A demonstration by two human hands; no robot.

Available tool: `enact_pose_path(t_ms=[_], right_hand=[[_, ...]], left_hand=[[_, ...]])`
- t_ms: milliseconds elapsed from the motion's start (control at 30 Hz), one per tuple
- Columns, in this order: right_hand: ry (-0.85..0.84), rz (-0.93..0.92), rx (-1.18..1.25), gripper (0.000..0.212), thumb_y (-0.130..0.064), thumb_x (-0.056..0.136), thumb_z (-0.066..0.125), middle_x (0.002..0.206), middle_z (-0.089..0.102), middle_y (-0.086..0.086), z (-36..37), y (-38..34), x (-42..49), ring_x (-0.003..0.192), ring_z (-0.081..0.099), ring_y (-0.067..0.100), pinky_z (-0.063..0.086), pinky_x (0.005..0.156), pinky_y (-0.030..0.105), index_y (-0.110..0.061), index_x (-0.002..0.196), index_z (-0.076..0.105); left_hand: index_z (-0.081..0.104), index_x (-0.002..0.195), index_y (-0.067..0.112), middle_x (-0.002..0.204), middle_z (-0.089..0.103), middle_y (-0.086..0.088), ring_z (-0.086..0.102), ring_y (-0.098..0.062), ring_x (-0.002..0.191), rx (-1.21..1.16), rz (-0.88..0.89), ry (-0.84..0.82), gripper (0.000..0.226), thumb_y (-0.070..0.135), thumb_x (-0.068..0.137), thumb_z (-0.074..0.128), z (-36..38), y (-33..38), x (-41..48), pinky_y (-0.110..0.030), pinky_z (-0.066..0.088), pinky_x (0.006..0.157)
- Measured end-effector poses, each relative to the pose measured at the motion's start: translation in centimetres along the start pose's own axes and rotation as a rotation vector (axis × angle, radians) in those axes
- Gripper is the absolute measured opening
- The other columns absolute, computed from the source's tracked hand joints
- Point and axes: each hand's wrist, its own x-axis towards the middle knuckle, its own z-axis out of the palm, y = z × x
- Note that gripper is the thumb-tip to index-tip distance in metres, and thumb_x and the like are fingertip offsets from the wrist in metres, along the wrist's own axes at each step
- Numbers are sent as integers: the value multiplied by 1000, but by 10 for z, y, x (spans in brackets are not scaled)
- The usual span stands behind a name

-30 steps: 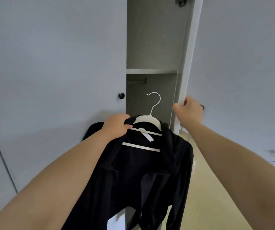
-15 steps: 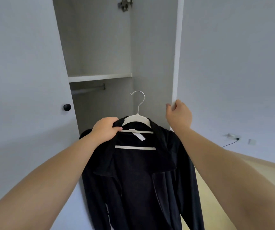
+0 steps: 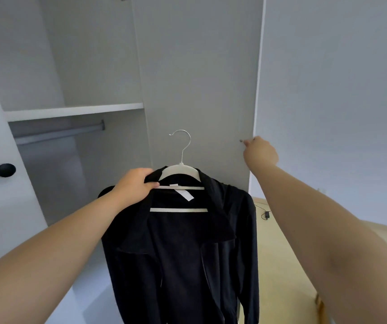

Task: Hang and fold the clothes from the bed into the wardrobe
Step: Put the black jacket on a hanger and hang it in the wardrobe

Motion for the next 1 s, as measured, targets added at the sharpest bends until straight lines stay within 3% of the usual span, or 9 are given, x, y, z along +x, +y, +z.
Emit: enact_pose_path(t_ms=[233,300,400,533,633,700,767,867,1000], right_hand=[[-56,2,-270,21,1,82,48,78,58,5,22,18,-12,82,59,28,43,65,30,-7,95,63],[-65,14,-235,25,-3,84,47,90,63,9,33,21,-20,88,60,30,46,69,32,-4,106,60],[-144,74,-280,55,-14,90,47,118,59,13,43,20,-36,111,56,32,45,89,38,-3,142,34],[-372,-229,-611,28,-12,83,50,78,51,3,48,-2,-68,91,59,27,49,75,33,-10,108,62],[-377,-569,-504,49,-21,83,55,118,54,12,66,-28,-80,115,50,34,44,90,43,-11,129,45],[-543,-641,-405,67,-25,83,59,136,45,15,79,-45,-81,126,41,37,36,103,48,-12,142,29],[-639,-609,-304,60,-23,85,58,131,49,16,96,-57,-73,121,47,38,41,98,45,-9,138,33],[-672,-648,-154,23,-18,89,55,104,63,19,122,-72,-55,98,59,34,42,73,32,-2,105,58],[-901,-628,28,18,-22,88,64,83,62,9,160,-93,-28,81,57,23,39,69,27,-4,87,66]], left_hand=[[62,81,19,76,61,6,56,-12,73,-38,11,-7,9,21,89,65,12,-7,14,-22,37,58],[65,85,15,80,63,2,57,-16,77,-38,-21,14,7,21,89,64,10,-13,12,-27,38,62],[65,88,11,83,64,-1,57,-20,79,-24,-79,63,11,22,89,64,5,-24,7,-30,38,65],[62,86,8,81,64,-5,57,-25,78,15,-124,134,15,23,89,64,2,-35,1,-33,40,65],[61,86,6,81,64,-8,57,-27,78,20,-129,166,19,24,89,63,7,-41,-2,-37,44,70],[59,84,7,78,62,-6,57,-27,78,14,-142,199,19,25,89,63,11,-46,-3,-35,43,68],[59,85,12,78,62,-2,57,-27,81,18,-163,240,15,25,90,62,13,-54,-1,-34,42,71],[62,93,14,85,65,-1,59,-28,86,77,-203,304,15,28,90,62,11,-75,8,-36,47,80],[61,95,16,82,65,1,61,-26,83,211,-256,338,16,32,91,61,9,-105,29,-34,46,78]])
